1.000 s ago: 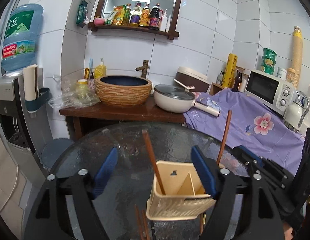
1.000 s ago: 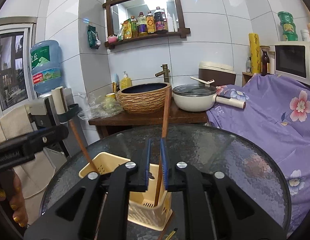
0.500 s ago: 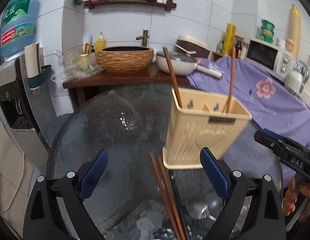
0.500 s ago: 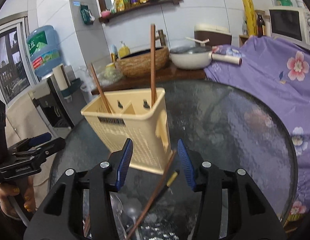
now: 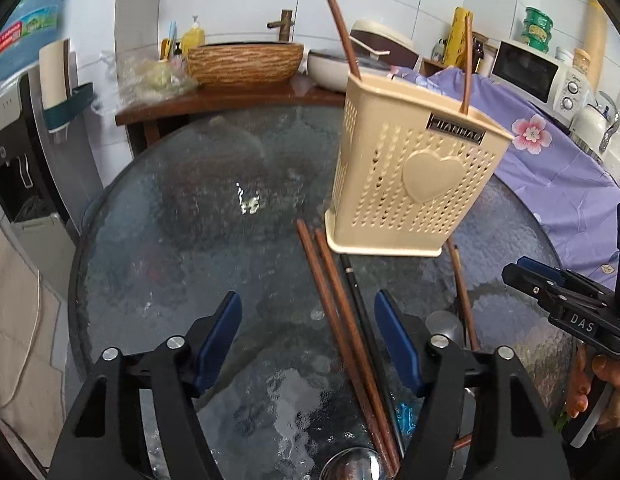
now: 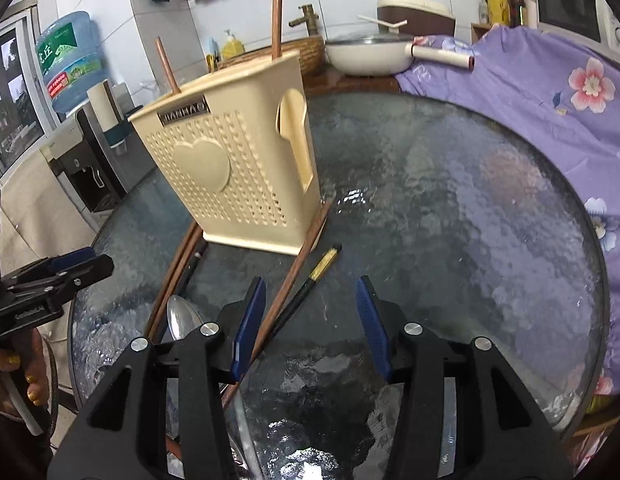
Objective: Organize utensils
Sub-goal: 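Move the left tool back to the chopsticks while the right tool returns too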
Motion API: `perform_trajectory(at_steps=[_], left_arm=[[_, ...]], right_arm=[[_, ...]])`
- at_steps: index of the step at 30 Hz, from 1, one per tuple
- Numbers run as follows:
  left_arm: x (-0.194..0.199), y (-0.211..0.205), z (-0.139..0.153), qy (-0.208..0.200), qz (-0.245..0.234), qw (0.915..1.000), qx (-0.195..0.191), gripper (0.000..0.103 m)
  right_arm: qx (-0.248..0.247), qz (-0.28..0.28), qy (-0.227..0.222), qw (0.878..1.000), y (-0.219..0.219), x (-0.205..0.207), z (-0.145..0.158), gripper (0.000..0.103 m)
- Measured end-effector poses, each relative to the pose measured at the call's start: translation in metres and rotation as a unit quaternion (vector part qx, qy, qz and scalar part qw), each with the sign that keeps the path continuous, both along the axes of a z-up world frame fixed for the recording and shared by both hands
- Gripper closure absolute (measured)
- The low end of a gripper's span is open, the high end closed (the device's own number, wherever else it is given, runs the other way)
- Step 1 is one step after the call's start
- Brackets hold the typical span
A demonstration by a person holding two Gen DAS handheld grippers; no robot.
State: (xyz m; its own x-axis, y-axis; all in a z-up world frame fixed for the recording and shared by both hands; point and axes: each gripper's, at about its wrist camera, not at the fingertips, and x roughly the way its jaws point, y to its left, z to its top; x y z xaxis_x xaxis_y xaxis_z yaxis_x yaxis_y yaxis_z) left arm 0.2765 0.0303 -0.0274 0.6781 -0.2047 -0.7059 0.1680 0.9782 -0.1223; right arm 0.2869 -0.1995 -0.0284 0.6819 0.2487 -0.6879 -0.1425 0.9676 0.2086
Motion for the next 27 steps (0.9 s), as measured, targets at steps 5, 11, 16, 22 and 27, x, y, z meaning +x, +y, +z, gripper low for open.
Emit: perform_trajectory(at_steps=[5, 11, 16, 22, 27], left_arm=[[0.017, 0.0, -0.018, 0.037, 0.003, 0.9993, 0.001, 0.057], [0.038, -0.004, -0.024, 0.057, -0.001, 0.9983, 0.004, 0.062], [0.052, -0.012, -0.03, 0.069, -0.013, 0.9974, 0.012, 0.065], [0.06, -0.015, -0.038, 0.077, -0.014, 0.9969, 0.002, 0.065], [0.062, -0.02, -0.042, 0.076, -0.012, 0.997, 0.011, 0.066]], right_arm=[[0.002, 0.015, 0.018, 1.0, 0.013, 0.009, -0.006, 0.056], [0.009, 0.014, 0.034, 0.999, 0.019, 0.029, -0.006, 0.062], [0.019, 0.002, 0.055, 0.998, 0.015, 0.046, -0.014, 0.068], [0.007, -0.005, 0.06, 0.998, 0.021, 0.063, -0.019, 0.072], [-0.003, -0.02, 0.071, 0.997, 0.023, 0.078, -0.026, 0.078]])
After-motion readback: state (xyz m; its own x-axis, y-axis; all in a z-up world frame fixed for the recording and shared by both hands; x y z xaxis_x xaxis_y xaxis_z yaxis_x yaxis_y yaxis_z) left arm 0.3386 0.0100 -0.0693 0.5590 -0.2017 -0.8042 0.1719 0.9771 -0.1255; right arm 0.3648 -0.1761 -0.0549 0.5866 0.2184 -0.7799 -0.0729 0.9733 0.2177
